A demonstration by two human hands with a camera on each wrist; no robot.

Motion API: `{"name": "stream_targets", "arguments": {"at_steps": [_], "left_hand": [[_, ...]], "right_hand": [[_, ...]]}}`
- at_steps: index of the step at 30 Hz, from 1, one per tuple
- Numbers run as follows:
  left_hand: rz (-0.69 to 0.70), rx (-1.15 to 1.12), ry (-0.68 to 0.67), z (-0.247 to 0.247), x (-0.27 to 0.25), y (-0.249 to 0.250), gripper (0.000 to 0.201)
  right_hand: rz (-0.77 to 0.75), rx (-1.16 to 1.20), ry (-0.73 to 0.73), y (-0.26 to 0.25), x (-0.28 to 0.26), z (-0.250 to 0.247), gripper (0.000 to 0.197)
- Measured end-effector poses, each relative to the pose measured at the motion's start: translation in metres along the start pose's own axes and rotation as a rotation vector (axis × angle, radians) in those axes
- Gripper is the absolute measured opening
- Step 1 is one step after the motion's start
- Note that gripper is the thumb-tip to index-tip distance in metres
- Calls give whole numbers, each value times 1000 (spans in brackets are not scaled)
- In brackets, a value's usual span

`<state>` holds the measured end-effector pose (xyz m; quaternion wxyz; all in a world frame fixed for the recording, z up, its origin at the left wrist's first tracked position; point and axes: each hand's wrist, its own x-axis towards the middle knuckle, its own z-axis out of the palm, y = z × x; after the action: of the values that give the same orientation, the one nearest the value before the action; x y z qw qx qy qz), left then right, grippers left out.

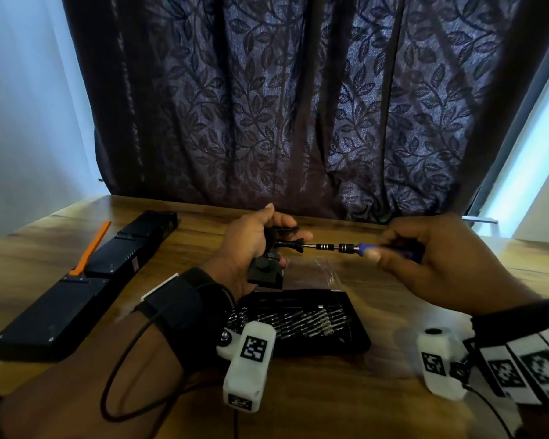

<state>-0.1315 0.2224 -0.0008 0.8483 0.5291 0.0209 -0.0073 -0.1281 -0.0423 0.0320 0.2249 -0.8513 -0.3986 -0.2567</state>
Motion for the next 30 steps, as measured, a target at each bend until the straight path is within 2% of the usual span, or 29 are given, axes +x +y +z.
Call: {"name": "stream_targets", "arguments": {"at_steps": [3, 10, 14, 17, 21, 25, 30], "left_hand": [[15, -29, 9, 3, -4, 3, 49], [-2, -27, 20, 2, -2, 3, 50], [-7, 16, 6, 2, -1, 2, 50], [16, 67, -12, 3, -1, 2, 49], [36, 115, -21, 2, -1, 2, 49], [66, 125, 20, 1, 0, 3, 49], [54, 101, 18, 2, 0, -1, 49]], "right_hand": [[-81, -12, 16, -2, 1, 0, 25], [-115, -145, 11, -4, 2, 0, 38], [-53, -99, -24, -4, 1, -2, 37], [75, 56, -84, -5, 1, -1, 30], [173, 175, -198, -3, 1, 2, 38], [150, 143, -124, -3, -1, 5, 13], [42, 58, -12, -5, 1, 0, 6]]}}
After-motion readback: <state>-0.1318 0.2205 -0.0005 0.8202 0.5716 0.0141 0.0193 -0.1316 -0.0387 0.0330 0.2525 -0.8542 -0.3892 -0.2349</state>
